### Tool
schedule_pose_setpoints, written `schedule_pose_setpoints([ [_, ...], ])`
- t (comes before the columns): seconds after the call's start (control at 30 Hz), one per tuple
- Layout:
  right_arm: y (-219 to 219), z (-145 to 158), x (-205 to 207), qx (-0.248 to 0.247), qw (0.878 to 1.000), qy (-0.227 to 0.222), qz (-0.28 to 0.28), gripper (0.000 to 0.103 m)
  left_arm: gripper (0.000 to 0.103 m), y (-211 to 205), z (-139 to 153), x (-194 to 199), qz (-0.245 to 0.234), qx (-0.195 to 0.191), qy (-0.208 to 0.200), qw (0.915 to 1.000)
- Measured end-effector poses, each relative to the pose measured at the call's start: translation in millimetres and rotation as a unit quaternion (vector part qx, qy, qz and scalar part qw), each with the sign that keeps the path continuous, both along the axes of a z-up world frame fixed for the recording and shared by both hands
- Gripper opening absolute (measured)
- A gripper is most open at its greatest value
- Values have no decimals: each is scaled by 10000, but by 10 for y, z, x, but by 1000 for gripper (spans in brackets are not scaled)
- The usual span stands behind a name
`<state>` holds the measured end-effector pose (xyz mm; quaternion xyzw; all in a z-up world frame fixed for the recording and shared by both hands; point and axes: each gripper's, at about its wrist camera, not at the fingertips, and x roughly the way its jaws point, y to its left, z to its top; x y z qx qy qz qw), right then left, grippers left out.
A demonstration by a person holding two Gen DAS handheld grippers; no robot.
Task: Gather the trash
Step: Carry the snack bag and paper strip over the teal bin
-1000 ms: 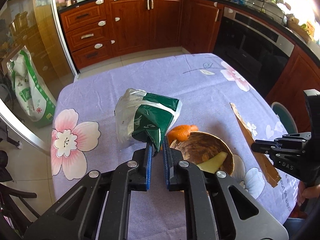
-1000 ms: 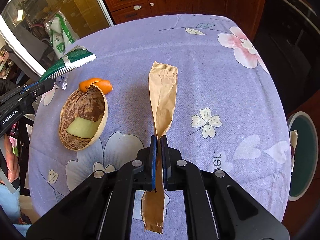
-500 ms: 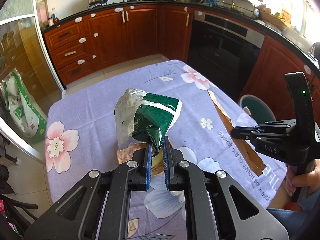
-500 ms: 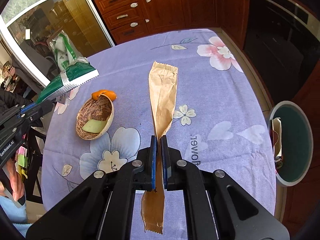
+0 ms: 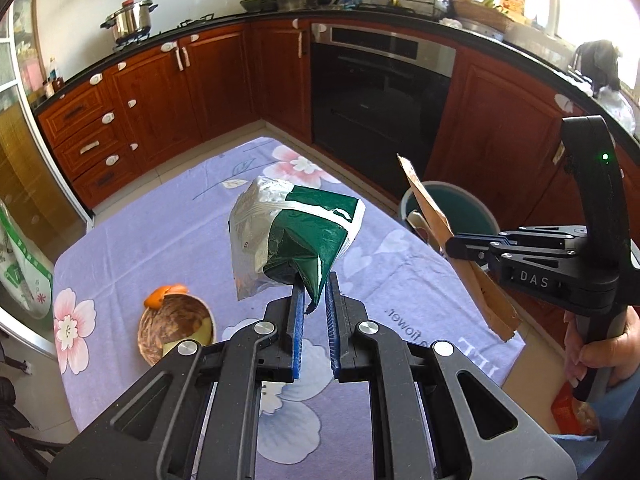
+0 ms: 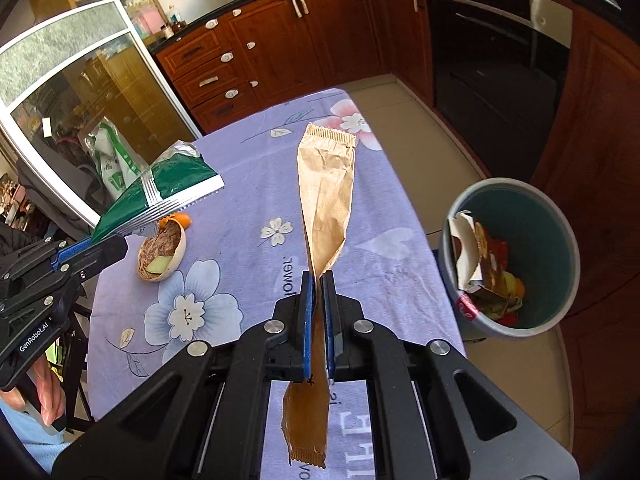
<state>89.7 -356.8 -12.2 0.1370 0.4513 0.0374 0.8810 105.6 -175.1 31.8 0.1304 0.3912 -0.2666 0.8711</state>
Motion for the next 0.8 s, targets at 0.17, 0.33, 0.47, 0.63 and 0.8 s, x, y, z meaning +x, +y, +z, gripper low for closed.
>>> schedule_pose_setpoints([
  [0.17, -392, 69, -183, 83, 9994, -149, -305, 5, 11, -372, 13, -85, -285, 45, 7, 9996],
  [0.33, -792, 44, -337, 209, 9975, -205, -646, 5, 11, -778, -17, -150, -601, 158, 67, 9980],
  [0.47, -1078, -18, -449, 302, 9949, -205, -942, 5, 11, -1088, -58, -207, -858, 273, 98, 9959],
  [0.63, -1428, -135, -594, 421, 9899, -178, -1340, 6, 11, -1467, -135, -252, -1182, 463, 102, 9919],
  [0.8, -1718, -291, -642, 547, 9852, -56, -1625, 6, 11, -1814, -291, -226, -1431, 630, 224, 9874],
])
